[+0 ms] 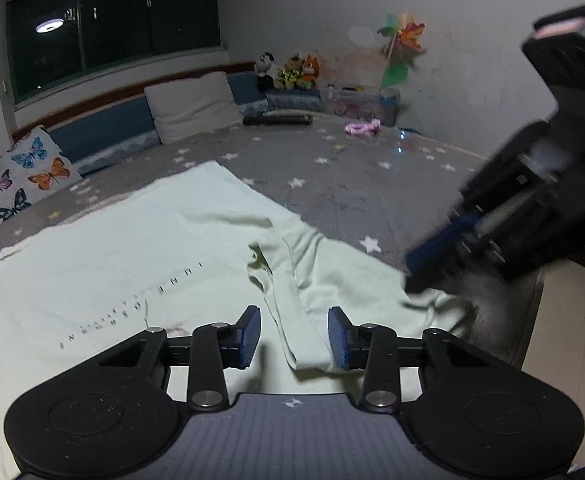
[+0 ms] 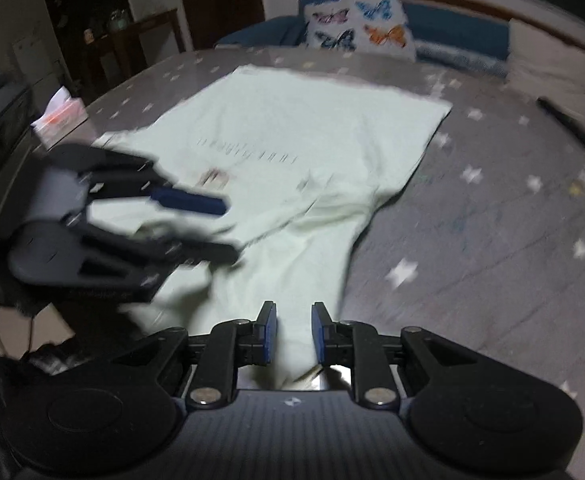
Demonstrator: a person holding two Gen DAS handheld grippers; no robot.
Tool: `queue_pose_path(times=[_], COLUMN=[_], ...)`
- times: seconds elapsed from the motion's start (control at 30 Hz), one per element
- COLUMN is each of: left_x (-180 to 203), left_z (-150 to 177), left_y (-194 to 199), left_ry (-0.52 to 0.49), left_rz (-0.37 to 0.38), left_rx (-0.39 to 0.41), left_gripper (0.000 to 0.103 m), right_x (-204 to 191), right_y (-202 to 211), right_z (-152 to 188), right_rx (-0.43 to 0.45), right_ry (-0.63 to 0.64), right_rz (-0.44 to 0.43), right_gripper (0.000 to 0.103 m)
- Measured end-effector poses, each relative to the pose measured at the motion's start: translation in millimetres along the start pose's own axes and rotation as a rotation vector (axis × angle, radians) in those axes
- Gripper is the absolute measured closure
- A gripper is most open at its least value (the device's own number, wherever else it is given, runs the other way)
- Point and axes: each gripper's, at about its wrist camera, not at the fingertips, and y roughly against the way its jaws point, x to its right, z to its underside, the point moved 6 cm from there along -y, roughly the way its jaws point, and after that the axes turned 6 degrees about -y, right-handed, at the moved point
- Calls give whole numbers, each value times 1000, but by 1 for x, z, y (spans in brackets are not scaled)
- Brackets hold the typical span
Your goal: Fold clothes
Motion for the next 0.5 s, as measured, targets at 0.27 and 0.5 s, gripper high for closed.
queue_pose_path(times=[0.27, 0.5], left_x=[8, 10], left_z=[2, 4], left_y=[-13, -20], left_ry=[-16, 2], left_rz=[55, 101], left_rx=[-21, -21], left_gripper=[63, 62], right_x=[48, 83], right_y=[-30, -86], right_z=[-72, -106], right_rx=[119, 96], right_ry=[-72, -158], right_rz=[122, 158], right_gripper=[85, 85])
